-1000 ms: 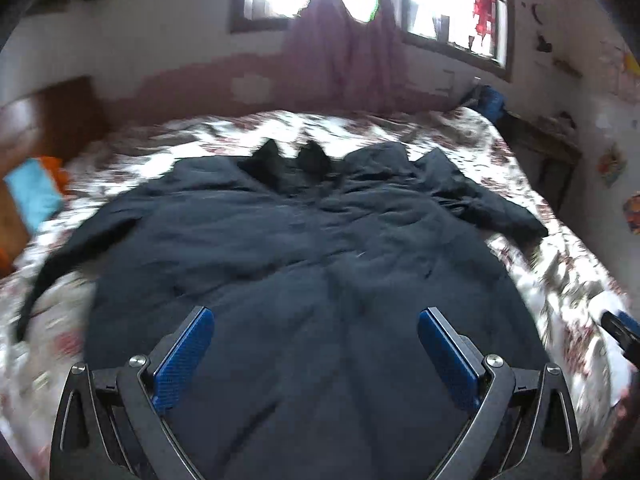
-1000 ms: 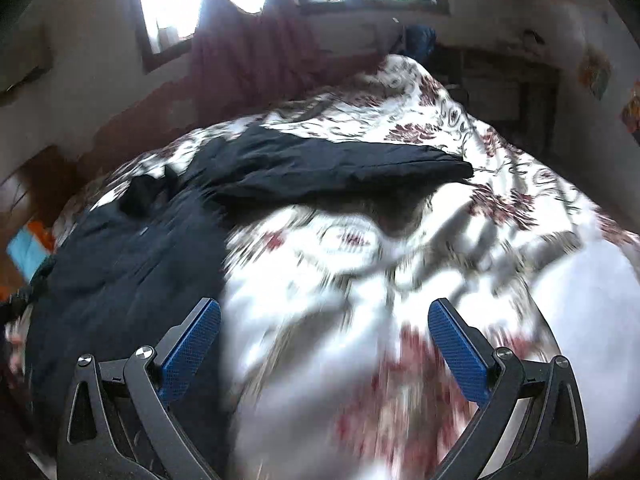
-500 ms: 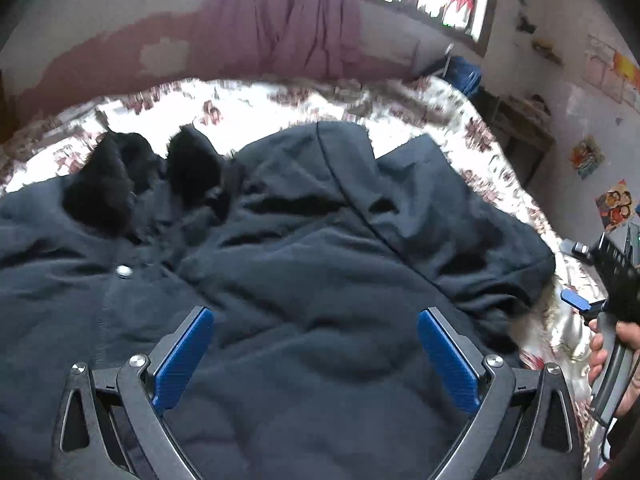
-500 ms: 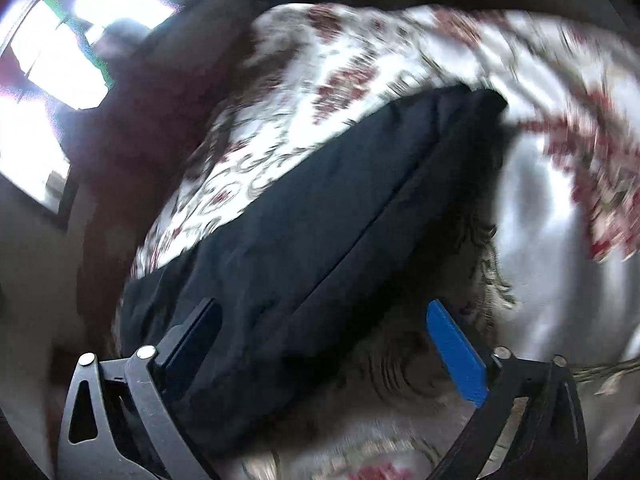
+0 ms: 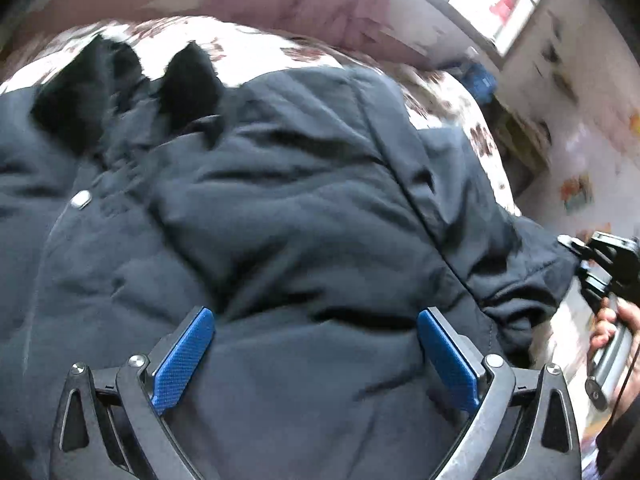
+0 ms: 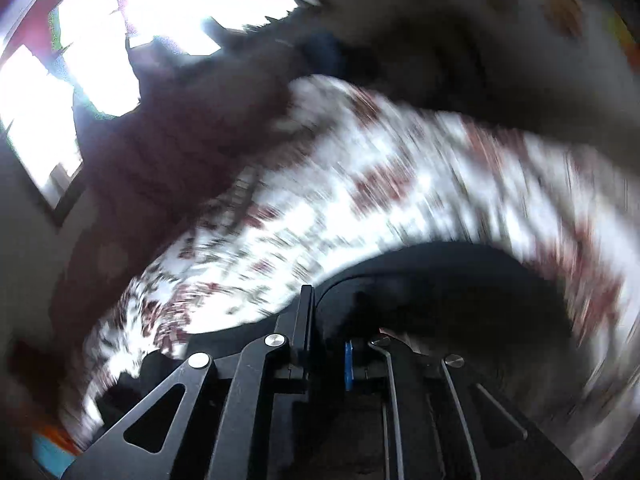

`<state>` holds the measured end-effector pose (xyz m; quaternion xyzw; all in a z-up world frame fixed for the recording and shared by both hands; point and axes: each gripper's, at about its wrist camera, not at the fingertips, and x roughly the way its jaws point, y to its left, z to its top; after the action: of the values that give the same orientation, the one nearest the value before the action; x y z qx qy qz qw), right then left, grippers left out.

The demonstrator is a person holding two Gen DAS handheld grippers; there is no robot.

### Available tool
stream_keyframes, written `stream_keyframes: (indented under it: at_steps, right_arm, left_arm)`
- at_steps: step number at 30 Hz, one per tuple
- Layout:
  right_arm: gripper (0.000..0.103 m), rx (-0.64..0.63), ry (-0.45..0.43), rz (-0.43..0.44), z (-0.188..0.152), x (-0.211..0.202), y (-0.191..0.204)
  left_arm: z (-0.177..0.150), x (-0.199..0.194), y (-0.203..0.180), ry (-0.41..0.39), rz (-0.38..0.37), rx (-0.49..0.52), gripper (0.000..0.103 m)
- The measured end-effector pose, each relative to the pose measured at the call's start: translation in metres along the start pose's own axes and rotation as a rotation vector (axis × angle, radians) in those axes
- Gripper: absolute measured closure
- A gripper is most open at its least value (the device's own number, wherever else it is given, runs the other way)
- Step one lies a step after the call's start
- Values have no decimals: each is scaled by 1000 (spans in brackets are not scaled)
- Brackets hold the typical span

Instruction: Fold large clothes

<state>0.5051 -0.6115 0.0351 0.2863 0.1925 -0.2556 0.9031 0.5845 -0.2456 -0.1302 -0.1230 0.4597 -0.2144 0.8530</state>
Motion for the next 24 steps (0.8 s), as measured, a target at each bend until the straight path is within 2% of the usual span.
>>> stream_keyframes:
  at_steps: [3, 5, 7, 10, 12, 14, 17, 19, 22, 23, 24]
  right_arm:
    - [92, -295, -142, 33, 6, -40, 81]
    - [92, -493, -231, 78, -5, -65, 138]
    - [92, -661, -254, 152, -32, -80, 190]
    - [92, -802, -208, 281, -71, -91, 249]
    - [92, -898, -174, 329, -101, -91, 278]
    - [92, -1063, -165, 350, -146, -91, 307]
    - [93, -1282, -120, 355, -211, -84, 333]
    - [92, -1400, -54, 349, -259, -88, 335]
    - [90, -1645, 87, 277, -337, -79, 328]
    - [85, -1680, 116, 272, -353, -82, 326]
    - [73, -1708, 158, 265, -366, -82, 318]
  left_arm:
    - [1, -30, 25, -8, -58, -85, 1]
    - [2, -55, 42, -41, -50, -110, 1]
    - [4, -87, 64, -82, -22, -117, 1]
    - [4, -127, 92, -150, 33, -108, 1]
    - [4, -161, 118, -226, 58, -101, 1]
    - [4, -191, 147, -276, 50, -129, 1]
    - [1, -224, 189, -333, 22, -201, 1]
    - [-3, -240, 209, -356, 11, -228, 1]
    - [-14, -254, 232, -385, -9, -238, 1]
    - [-17, -255, 234, -388, -20, -234, 1]
    - [-21, -256, 236, -388, -37, -229, 1]
